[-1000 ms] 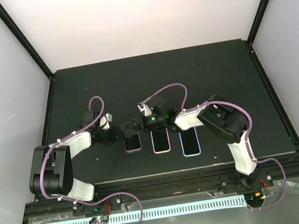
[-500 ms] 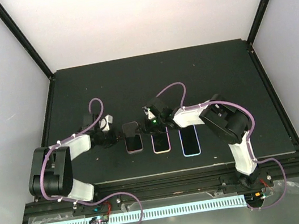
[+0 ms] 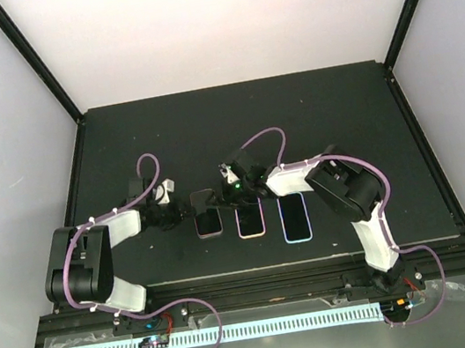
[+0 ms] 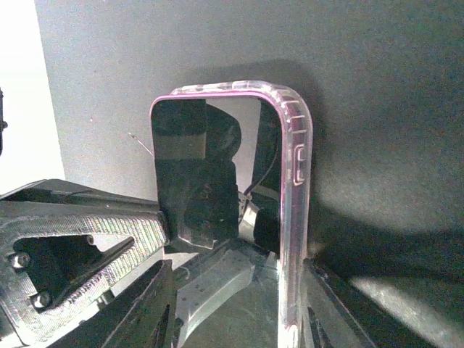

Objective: Put the phone into the phone case

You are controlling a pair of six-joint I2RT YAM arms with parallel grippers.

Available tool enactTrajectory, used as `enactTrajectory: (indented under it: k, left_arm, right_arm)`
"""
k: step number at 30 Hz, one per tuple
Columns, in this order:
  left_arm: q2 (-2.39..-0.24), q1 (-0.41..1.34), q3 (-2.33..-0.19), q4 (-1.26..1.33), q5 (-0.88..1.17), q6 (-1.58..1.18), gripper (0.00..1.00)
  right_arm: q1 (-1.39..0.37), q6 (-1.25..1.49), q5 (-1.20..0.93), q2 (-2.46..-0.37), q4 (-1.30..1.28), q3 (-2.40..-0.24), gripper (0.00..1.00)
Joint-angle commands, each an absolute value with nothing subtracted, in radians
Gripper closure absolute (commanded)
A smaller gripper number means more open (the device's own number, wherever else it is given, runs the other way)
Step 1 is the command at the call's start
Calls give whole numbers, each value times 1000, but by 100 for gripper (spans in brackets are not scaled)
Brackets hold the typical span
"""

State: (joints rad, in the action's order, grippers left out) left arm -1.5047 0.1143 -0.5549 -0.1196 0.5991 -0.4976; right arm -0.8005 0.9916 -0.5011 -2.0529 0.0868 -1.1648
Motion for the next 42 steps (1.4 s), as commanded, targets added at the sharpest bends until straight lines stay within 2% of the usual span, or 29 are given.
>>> enactTrajectory:
  k: [1,7,13,17,22,30,34,42]
  left_arm:
    - [-1533,125,-506,-155,511,-516,97]
    - [-1498,120,-496,-144,537,-540,97]
    - [-1508,116,-472,-110,590,-557,89]
    - [-1501,117,-431,-33,683,-591,78]
    - [-1493,117,-388,45,767,-631,77]
    - [-1497,118,-391,70,814,-626,75]
    - [-1492,118,-391,64,833,-615,74]
    - [-1443,118,-407,12,814,-579,65]
  right_arm:
    - [-824,1093,-607,-2075,344,-1188,52]
    - [-824,1172,-647,-2069,529,-1152,52]
    - [-823,1210,-667,-2075,613,-1123,51]
    - [-824,1251,-686,-2079,676,-1094,51]
    - [-824,1290,-706,-2075,763,-1047,51]
    - [-825,1267,-755,-2078,752,-1016,51]
    - [-824,1281,-777,-2094,796,-997,55]
    - [-824,1281,-809,-2124,820,-1008,59]
